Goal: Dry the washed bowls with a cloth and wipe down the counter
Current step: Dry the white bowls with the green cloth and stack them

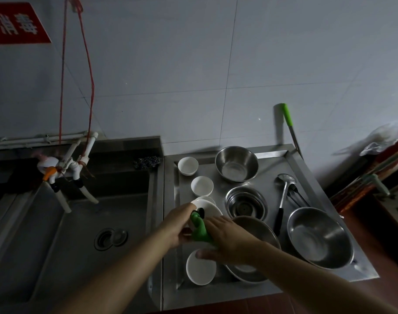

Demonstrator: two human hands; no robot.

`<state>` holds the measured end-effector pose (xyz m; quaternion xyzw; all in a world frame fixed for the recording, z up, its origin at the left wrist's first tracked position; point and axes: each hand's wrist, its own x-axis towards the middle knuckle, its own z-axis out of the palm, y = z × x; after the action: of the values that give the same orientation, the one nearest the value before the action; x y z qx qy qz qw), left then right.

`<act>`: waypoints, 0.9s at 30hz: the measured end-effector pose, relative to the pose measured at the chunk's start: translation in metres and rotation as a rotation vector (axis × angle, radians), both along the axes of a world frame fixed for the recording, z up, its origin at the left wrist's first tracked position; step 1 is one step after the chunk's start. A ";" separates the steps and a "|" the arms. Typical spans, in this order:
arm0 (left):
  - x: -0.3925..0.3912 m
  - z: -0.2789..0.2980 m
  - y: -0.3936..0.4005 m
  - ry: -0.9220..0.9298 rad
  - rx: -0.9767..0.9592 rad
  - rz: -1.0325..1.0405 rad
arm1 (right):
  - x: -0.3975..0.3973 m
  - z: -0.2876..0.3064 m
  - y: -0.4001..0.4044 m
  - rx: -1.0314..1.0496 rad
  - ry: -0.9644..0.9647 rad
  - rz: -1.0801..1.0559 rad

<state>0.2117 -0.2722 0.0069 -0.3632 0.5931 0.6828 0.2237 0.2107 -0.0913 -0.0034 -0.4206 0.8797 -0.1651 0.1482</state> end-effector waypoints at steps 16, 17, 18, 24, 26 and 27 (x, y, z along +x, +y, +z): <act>0.000 0.013 -0.016 0.083 -0.049 -0.306 | 0.002 -0.029 0.008 -0.222 0.197 0.079; -0.001 0.013 -0.022 0.057 -0.004 -0.376 | -0.001 -0.033 0.016 -0.205 0.254 0.166; -0.002 0.012 -0.026 0.036 0.031 -0.441 | -0.004 -0.035 0.023 -0.174 0.291 0.245; 0.006 -0.024 0.003 0.064 0.089 -0.208 | -0.006 -0.045 0.029 -0.102 0.283 0.064; 0.015 -0.036 0.021 0.089 0.170 -0.091 | -0.001 -0.050 0.023 -0.191 0.264 -0.089; 0.018 -0.044 0.027 0.112 0.191 -0.061 | 0.002 -0.054 0.019 -0.213 0.265 -0.135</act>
<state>0.2293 -0.2453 -0.0371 -0.2832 0.5475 0.7485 0.2445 0.2123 -0.0721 -0.0572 -0.3920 0.8953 -0.2101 -0.0257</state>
